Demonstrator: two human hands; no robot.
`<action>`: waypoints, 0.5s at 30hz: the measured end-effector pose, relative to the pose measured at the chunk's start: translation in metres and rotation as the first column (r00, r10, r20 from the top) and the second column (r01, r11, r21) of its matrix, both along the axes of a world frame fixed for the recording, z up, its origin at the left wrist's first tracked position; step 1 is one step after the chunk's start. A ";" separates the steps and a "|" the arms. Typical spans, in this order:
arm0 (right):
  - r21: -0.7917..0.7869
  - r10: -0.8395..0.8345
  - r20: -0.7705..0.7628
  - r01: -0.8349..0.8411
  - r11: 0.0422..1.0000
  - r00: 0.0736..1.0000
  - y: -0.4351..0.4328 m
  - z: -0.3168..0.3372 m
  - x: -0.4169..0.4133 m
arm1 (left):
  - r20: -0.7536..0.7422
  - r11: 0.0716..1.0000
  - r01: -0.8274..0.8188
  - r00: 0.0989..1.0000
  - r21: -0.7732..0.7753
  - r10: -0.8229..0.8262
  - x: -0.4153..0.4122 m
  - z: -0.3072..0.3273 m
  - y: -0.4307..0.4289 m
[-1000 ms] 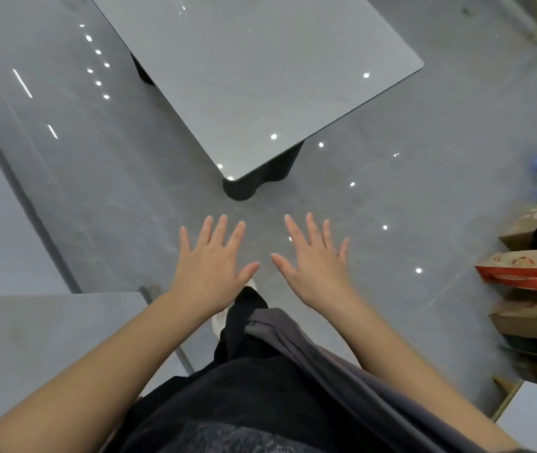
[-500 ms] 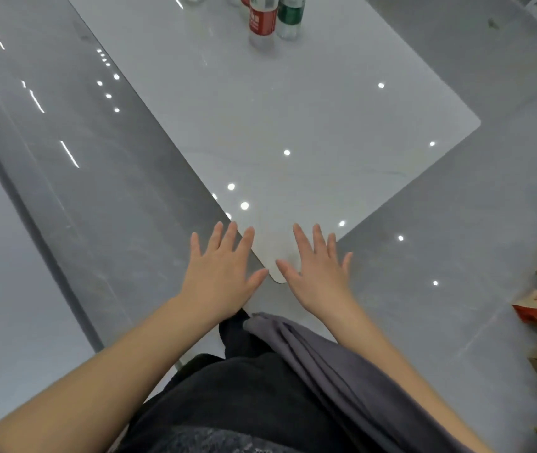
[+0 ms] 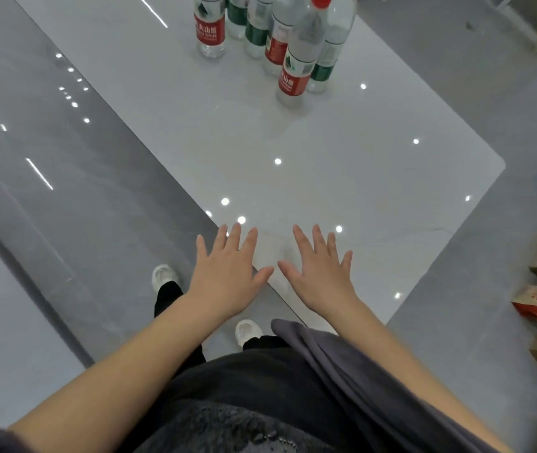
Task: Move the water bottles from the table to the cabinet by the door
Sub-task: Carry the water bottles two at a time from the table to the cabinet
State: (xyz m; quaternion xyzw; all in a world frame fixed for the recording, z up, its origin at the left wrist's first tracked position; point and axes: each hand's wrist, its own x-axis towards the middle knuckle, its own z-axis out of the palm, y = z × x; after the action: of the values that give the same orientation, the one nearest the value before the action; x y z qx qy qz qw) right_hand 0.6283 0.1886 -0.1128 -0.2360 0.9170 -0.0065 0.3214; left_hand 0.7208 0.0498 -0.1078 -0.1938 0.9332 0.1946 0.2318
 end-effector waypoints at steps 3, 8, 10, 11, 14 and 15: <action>0.001 -0.103 0.016 0.103 0.995 0.995 -0.049 -0.002 -0.003 | -0.004 0.996 0.091 0.996 -0.016 -0.091 -0.010 0.004 -0.059; -0.021 -0.235 0.027 0.236 0.972 0.972 -0.125 0.002 -0.008 | 0.021 0.979 0.199 0.980 -0.035 -0.198 -0.024 0.015 -0.146; -0.037 -0.276 0.031 0.277 0.960 0.961 -0.149 0.003 -0.011 | 0.023 0.974 0.223 0.975 -0.030 -0.222 -0.032 0.015 -0.173; -0.039 -0.289 0.038 0.291 0.956 0.956 -0.159 0.003 -0.012 | 0.024 0.972 0.231 0.973 -0.027 -0.231 -0.036 0.014 -0.183; -0.037 -0.308 0.048 0.310 0.950 0.950 -0.186 0.002 -0.018 | 0.025 0.969 0.247 0.969 -0.024 -0.246 -0.048 0.013 -0.209; -0.036 -0.313 0.048 0.314 0.949 0.949 -0.194 0.001 -0.021 | 0.028 0.968 0.250 0.968 -0.022 -0.249 -0.053 0.012 -0.218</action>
State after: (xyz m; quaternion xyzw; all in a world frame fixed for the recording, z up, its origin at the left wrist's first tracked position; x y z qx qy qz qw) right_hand 0.6075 -0.0051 -0.1118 -0.0941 0.9357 -0.0821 0.3300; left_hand 0.6673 -0.1684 -0.0957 -0.0801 0.9496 0.1497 0.2637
